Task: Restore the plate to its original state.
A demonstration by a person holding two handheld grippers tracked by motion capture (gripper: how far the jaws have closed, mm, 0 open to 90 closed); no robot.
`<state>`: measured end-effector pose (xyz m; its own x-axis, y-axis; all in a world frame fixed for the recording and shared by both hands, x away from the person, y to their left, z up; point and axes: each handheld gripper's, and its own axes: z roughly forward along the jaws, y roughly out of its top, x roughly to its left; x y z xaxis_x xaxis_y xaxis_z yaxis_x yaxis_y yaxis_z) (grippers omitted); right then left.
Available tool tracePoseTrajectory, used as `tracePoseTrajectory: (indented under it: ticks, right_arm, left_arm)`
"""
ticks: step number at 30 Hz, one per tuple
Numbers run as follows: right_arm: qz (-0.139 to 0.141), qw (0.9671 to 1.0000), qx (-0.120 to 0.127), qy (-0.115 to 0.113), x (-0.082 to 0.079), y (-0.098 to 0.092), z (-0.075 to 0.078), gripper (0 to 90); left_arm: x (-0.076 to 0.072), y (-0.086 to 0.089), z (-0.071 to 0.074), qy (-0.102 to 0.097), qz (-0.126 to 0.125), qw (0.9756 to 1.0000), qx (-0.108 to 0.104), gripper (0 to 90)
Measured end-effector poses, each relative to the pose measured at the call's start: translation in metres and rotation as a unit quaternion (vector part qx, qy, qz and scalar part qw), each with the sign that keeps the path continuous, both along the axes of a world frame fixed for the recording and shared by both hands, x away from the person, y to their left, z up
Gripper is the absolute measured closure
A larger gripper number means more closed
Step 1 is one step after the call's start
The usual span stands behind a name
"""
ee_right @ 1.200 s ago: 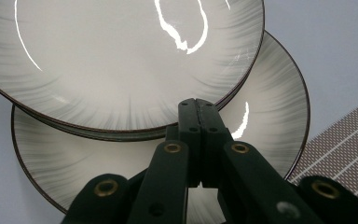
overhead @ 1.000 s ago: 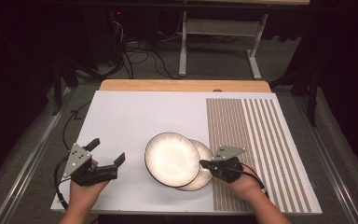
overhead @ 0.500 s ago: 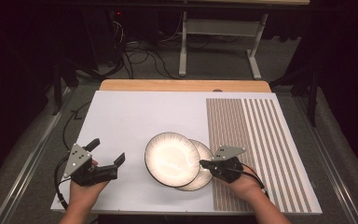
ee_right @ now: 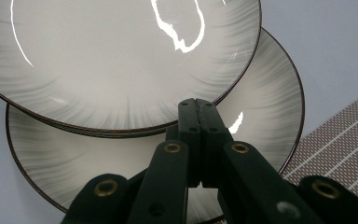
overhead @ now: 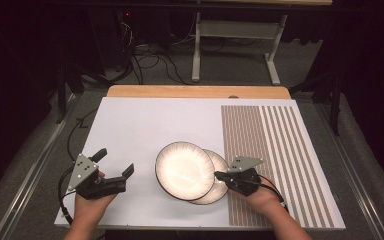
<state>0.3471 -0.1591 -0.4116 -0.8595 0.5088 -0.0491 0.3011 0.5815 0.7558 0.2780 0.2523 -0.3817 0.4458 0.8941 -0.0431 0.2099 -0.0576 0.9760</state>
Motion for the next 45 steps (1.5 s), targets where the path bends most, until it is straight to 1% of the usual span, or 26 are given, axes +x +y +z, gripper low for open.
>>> tracePoseTrajectory:
  ticks: [14, 22, 24, 27, 31, 32, 44, 45]
  right_arm:
    - [-0.009, 1.0000, 0.000, 0.000, 0.000, -0.005, 0.001, 90.0]
    - [-0.014, 0.9999, 0.002, -0.001, 0.001, -0.012, 0.003, 90.0]
    - [-0.020, 0.9998, 0.004, 0.000, 0.001, -0.014, 0.003, 90.0]
    - [-0.019, 0.9998, 0.004, -0.001, 0.001, -0.017, 0.004, 90.0]
    - [-0.025, 0.9997, 0.007, -0.003, 0.001, -0.019, 0.005, 90.0]
    - [-0.030, 0.9995, 0.010, -0.002, 0.002, -0.022, 0.007, 90.0]
    - [-0.034, 0.9994, 0.006, -0.003, 0.000, -0.026, 0.007, 90.0]
    - [-0.034, 0.9994, 0.005, -0.006, 0.000, -0.027, 0.007, 90.0]
  left_arm:
    - [0.000, 0.000, 0.000, 0.001, -0.001, 1.0000, 0.001, 0.4]
    - [0.000, 0.000, 0.000, 0.001, -0.001, 1.0000, 0.001, 0.4]
    - [0.000, 0.000, 0.000, 0.001, -0.001, 1.0000, 0.000, 0.4]
    - [0.000, 0.000, 0.000, 0.001, 0.000, 1.0000, 0.001, 0.4]
    - [0.000, 0.000, 0.000, 0.001, -0.001, 1.0000, 0.001, 0.4]
    - [0.000, 0.000, 0.000, 0.001, -0.001, 1.0000, 0.001, 0.4]
    - [0.001, 0.000, -0.001, 0.003, -0.002, 1.0000, 0.001, 0.3]
    - [0.001, 0.000, -0.001, 0.003, -0.002, 1.0000, 0.000, 0.4]
